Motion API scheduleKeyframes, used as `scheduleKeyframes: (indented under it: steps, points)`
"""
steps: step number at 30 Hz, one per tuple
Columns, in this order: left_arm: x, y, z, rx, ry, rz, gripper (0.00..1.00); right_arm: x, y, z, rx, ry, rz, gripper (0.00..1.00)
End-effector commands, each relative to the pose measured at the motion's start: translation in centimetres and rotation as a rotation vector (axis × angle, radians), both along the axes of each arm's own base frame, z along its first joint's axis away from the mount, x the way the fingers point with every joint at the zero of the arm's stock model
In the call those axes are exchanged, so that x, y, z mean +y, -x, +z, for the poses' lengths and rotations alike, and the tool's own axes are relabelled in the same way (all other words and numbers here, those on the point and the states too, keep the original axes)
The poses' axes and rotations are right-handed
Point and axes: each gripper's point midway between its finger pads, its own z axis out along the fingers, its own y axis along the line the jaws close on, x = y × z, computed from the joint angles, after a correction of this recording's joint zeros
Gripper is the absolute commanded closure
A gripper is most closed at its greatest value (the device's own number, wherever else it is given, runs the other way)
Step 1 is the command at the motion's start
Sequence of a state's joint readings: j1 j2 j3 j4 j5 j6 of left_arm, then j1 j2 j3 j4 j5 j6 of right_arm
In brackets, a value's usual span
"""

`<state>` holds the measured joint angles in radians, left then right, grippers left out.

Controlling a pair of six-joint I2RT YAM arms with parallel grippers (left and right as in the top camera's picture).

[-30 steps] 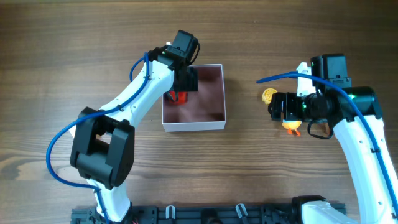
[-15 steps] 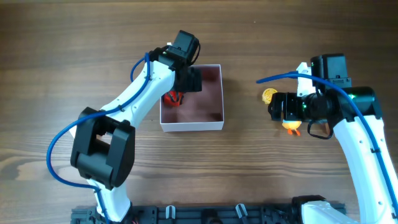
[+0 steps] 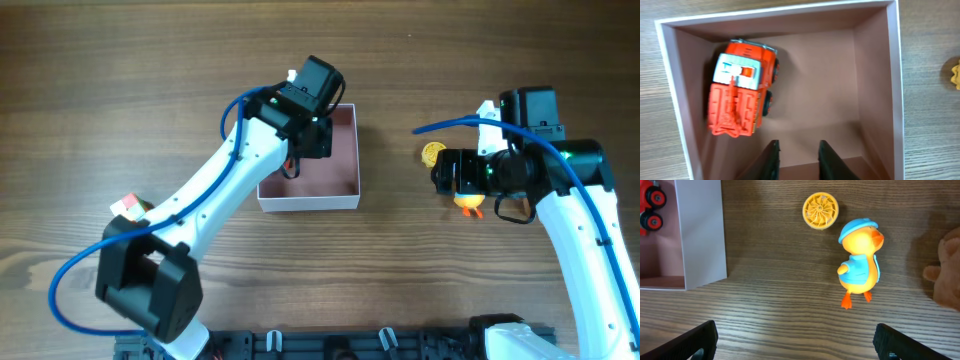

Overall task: Pack container
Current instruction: 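Lower the truck into the box, open the left gripper, withdraw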

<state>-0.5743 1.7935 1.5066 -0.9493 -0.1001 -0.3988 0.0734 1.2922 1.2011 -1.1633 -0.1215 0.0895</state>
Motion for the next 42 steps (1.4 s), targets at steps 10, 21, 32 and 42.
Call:
scheduleKeyframes:
  steps: [10, 21, 32, 42]
  points:
    - [-0.9, -3.1, -6.5, 0.018, -0.068, -0.106, 0.92, -0.3, -0.3, 0.4, -0.007, 0.017, -0.021, 0.00]
    - [4.7, -5.6, -7.3, 0.021, -0.121, 0.028, 0.96, -0.3, -0.3, 0.4, -0.008, 0.017, -0.020, 0.00]
    - [3.8, -5.3, -7.2, 0.027, -0.096, 0.008, 0.75, -0.3, -0.3, 0.4, -0.008, 0.017, -0.020, 0.00]
    - [3.3, -2.2, 3.1, -0.103, -0.010, 0.028, 0.31, -0.3, -0.3, 0.4, -0.008, 0.017, -0.020, 0.00]
